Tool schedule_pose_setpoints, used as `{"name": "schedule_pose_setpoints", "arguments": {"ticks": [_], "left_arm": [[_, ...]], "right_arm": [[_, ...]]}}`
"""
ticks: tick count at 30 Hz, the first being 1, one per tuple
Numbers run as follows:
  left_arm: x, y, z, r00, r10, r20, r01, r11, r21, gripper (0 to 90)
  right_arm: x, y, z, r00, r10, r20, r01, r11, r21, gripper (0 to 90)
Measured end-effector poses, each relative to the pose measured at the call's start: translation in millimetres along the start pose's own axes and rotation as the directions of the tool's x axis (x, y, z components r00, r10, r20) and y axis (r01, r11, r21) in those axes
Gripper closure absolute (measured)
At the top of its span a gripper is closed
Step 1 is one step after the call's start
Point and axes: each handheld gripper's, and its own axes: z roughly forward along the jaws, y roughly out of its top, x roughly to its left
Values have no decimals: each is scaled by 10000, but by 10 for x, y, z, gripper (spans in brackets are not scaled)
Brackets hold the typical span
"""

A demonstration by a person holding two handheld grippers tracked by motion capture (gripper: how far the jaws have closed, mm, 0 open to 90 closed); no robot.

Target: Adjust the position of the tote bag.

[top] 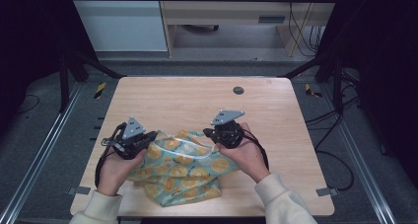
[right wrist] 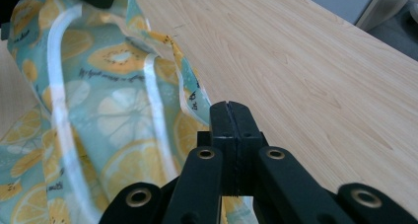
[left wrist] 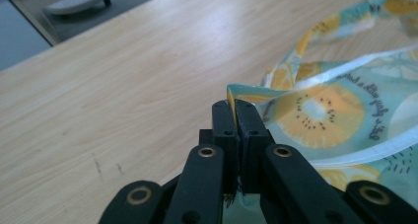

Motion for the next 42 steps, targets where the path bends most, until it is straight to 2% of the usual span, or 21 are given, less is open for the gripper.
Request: {"name": "schedule_pose_setpoints", "arguments": {"ticks": [3, 6, 10, 13, 17, 20, 23, 26, 29, 31, 35, 42], "left_arm": [[-11, 2, -23, 10000, -81, 6, 81, 9998, -181, 894], [-50, 9, -19, 9999, 120, 32, -119, 9998, -147, 897], [-73, 25, -33, 9998, 176, 86, -174, 9995, -255, 898], [-78, 26, -32, 9992, 272, 278, -263, 9992, -300, 898], [-88, 27, -34, 9992, 320, 244, -314, 9992, -264, 899], [-93, 34, -45, 9992, 342, 218, -336, 9991, -274, 899], [-91, 40, -49, 9991, 351, 247, -343, 9989, -318, 899], [-91, 41, -58, 9986, 433, 315, -422, 9985, -348, 900], [-86, 46, -77, 9987, 384, 334, -369, 9983, -448, 900], [-85, 50, -85, 9985, 383, 380, -363, 9980, -514, 900], [-79, 54, -111, 9987, 392, 337, -371, 9976, -585, 900], [-94, 68, -167, 9987, 361, 372, -331, 9963, -792, 900]], "right_arm": [[18, -40, 12, 9999, 24, -133, -23, 10000, 72, 900], [28, -73, 67, 9996, 5, -268, 3, 9995, 320, 900], [39, -108, 158, 9990, -5, -438, 27, 9987, 513, 888], [44, -105, 202, 9990, 30, -455, -7, 9986, 521, 768], [64, -81, 248, 9994, 4, -336, 18, 9978, 665, 658], [107, -59, 304, 9988, -198, -437, 238, 9955, 922, 631], [123, -57, 330, 9986, -182, -503, 231, 9947, 999, 626], [133, -55, 363, 9978, -157, -649, 225, 9941, 1064, 652], [137, -62, 413, 9967, -237, -778, 330, 9923, 1196, 734], [141, -65, 435, 9959, -255, -865, 372, 9900, 1358, 888], [122, -37, 426, 9980, -336, -542, 403, 9910, 1274, 900], [35, 57, 197, 9997, -190, 138, 185, 9992, 356, 900]]}}
